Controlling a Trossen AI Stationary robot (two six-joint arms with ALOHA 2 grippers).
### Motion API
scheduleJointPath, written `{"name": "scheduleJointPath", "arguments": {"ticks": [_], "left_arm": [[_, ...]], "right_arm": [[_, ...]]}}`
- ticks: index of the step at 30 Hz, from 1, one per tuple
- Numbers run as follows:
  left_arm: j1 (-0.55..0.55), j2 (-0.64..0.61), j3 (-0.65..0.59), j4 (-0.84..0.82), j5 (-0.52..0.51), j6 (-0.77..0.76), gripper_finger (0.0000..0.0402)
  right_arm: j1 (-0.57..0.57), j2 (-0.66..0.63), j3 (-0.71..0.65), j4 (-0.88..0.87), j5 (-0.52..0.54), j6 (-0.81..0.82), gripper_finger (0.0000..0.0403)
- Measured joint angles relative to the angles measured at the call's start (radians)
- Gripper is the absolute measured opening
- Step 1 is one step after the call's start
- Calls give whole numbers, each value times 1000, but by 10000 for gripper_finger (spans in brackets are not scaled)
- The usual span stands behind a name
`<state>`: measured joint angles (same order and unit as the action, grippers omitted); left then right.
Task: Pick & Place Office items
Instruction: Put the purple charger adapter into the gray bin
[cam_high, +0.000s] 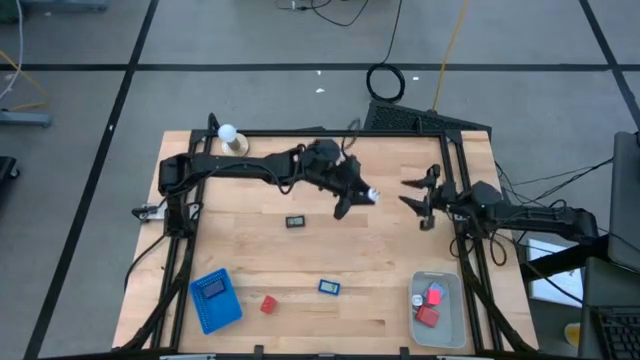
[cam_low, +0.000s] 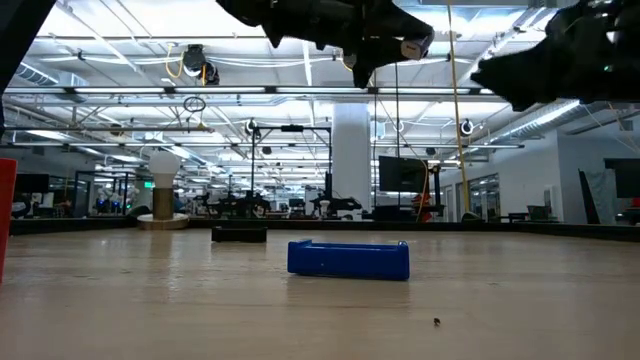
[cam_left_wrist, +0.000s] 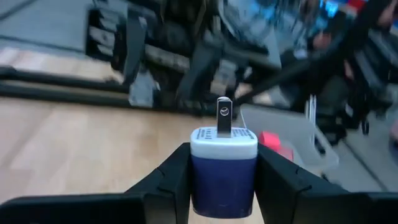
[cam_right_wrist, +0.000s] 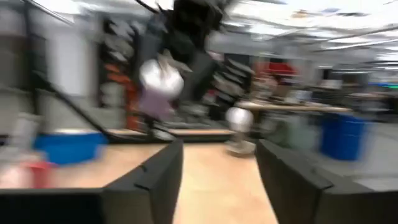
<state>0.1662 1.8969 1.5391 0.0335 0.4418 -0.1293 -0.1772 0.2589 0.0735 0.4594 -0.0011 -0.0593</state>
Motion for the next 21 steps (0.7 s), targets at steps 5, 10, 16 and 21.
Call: {"name": "scheduleJointPath", "arguments": {"ticks": [5,10,16,21], "left_arm": [[57,0,0,114,4,-113,131],[86,0,0,227,44,-221,131],[107,0,0,233,10,-312,131],[120,17,0,244,-73,-409,131]], "right_arm": [[0,33,0,-1,193,-138,252],[0,35,1,0,268,-263,284],[0,38,1,41,266,-304,302],[0,89,25,43,268,-331,314]]}}
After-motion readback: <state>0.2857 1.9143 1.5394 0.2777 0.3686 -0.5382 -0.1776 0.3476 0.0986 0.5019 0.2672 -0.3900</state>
